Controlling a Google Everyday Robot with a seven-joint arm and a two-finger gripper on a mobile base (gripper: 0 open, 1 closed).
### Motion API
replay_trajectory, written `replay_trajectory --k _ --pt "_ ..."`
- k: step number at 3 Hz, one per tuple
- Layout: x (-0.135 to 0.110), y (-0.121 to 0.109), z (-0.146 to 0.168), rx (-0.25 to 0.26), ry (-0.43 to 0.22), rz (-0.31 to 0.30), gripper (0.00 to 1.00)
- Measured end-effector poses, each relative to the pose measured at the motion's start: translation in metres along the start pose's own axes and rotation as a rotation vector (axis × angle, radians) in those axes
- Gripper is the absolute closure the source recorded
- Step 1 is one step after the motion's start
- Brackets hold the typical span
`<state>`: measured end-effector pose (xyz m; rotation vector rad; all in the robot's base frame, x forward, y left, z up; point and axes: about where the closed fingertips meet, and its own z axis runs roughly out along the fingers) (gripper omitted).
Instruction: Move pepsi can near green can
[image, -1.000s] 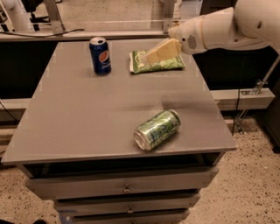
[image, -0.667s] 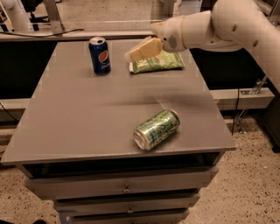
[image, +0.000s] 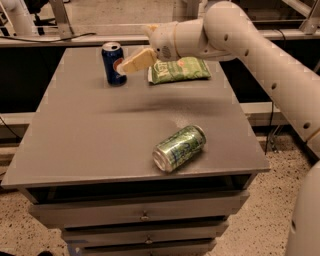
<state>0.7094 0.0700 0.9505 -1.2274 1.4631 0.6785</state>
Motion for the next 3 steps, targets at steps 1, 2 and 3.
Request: replay_trajectory --k 1,2,3 --pt "0.0 -0.006 0.026 -0.015 -0.015 -0.039 0.0" --pt "0.005 -0.018 0.045 -0.02 -0.025 -0.05 0.0" --pt "0.012 -0.027 0.059 -0.026 -0.031 -0.043 0.0"
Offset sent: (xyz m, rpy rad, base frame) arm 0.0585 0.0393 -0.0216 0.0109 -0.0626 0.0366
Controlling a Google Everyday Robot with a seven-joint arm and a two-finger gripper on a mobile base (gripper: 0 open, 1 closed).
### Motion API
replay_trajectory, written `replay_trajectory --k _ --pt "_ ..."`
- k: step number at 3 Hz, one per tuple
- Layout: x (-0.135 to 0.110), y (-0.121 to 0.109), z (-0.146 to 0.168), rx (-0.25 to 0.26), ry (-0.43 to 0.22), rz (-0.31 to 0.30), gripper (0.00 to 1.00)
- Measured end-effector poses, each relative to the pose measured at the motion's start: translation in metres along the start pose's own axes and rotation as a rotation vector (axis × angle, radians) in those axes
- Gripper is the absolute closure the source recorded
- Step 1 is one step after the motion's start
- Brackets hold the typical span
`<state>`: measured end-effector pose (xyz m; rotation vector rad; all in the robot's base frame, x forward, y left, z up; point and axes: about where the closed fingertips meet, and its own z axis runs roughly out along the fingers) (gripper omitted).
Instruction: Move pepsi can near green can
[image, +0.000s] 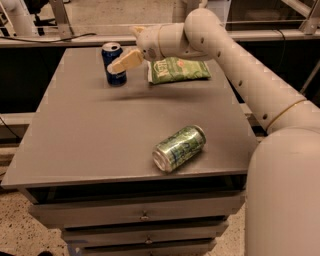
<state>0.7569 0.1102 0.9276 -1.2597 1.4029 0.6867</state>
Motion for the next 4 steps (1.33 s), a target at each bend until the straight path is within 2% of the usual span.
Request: replay_trajectory --k 1,2,4 --pt "0.009 -0.004 0.011 -0.01 0.003 0.016 0.0" --pt "0.014 0.003 0.022 -0.043 0.006 0.028 0.16" --pt "0.022 0.023 0.039 -0.107 0.016 0.054 0.63"
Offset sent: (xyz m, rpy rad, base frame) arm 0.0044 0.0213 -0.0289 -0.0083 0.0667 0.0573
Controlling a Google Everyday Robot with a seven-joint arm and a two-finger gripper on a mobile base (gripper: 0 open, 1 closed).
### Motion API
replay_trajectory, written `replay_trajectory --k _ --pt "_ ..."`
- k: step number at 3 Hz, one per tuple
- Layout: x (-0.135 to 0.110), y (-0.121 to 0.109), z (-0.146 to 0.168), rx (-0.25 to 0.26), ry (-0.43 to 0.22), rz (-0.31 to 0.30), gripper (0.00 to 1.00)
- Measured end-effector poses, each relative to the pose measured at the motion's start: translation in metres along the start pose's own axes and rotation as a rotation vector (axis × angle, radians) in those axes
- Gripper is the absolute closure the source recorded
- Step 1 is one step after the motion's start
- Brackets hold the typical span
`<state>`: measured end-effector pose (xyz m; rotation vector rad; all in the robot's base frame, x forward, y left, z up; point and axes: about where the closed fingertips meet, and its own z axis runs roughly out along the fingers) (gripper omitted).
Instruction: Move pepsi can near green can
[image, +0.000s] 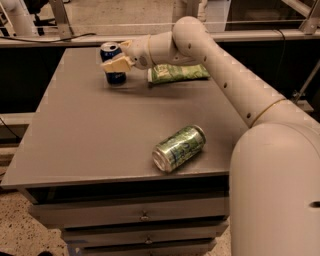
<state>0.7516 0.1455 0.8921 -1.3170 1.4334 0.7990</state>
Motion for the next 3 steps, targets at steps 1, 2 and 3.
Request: replay_trajectory --k 1,2,3 --pt "-0.002 0.008 -0.006 -0.009 -0.01 0.011 0.87" --pt "-0.007 0.021 -0.026 0.0 -0.027 0.023 1.0" --pt "-0.017 0.037 -0.063 0.033 -0.059 0.037 1.0"
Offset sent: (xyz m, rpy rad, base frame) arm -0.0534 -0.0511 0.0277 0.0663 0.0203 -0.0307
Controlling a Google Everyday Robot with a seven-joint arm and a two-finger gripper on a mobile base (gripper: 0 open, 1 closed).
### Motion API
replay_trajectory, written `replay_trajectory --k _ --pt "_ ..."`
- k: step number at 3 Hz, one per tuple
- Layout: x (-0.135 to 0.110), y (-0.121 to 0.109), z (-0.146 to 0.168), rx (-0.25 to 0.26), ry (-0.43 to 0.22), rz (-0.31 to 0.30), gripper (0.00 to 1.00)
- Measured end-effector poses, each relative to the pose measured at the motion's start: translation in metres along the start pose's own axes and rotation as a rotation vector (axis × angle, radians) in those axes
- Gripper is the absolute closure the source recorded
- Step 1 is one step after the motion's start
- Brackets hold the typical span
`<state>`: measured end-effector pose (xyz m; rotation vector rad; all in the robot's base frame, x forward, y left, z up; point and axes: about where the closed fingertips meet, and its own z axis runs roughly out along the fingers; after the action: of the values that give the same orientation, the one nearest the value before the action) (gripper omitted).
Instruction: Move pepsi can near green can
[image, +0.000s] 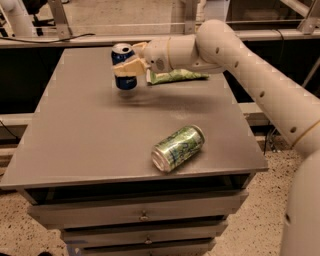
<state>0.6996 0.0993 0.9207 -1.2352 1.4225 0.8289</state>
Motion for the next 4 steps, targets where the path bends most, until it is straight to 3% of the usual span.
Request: replay_trajectory --k 1,2,4 --pt "-0.007 0.012 -0.042 0.042 -0.034 0.021 1.0" --pt "0.003 0.019 -0.087 0.11 -0.026 0.06 1.0" --pt "0.047 0.014 -0.16 0.262 0.064 0.136 1.0"
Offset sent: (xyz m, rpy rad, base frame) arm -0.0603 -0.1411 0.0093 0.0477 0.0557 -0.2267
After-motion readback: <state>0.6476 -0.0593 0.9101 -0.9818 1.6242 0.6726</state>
